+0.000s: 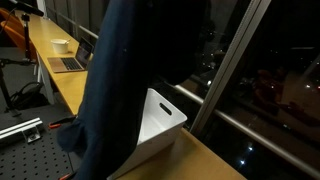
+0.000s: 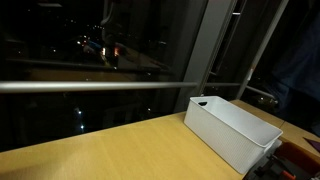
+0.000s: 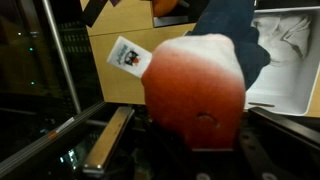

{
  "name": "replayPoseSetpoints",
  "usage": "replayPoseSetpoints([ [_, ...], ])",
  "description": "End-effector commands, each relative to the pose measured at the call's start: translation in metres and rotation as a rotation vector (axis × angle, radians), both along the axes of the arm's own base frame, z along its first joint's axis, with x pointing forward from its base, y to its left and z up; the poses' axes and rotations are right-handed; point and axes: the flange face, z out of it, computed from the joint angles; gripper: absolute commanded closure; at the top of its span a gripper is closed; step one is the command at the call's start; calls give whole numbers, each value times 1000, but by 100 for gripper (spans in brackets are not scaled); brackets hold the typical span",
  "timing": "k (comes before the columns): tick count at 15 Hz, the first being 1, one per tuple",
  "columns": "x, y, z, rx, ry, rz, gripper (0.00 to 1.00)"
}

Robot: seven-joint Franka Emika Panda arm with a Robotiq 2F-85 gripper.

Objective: Remove the blue shirt, the white towel and turnip from the basket, then put them back in the basket

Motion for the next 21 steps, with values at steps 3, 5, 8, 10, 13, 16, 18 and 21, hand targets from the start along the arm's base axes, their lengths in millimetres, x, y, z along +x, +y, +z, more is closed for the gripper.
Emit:
replayPoseSetpoints([
  [3,12,3,-6,-16,17,22,97],
  [5,19,9,-10,-25,24,25,97],
  [8,29,19,-18,-28,45,33,97],
  [10,35,29,-23,-36,59,43,97],
  [13,44,47,-29,-56,75,60,97],
  [16,53,67,-36,-80,98,77,97],
  [18,60,80,-42,-96,115,88,97],
  [21,73,99,-54,-114,141,114,97],
])
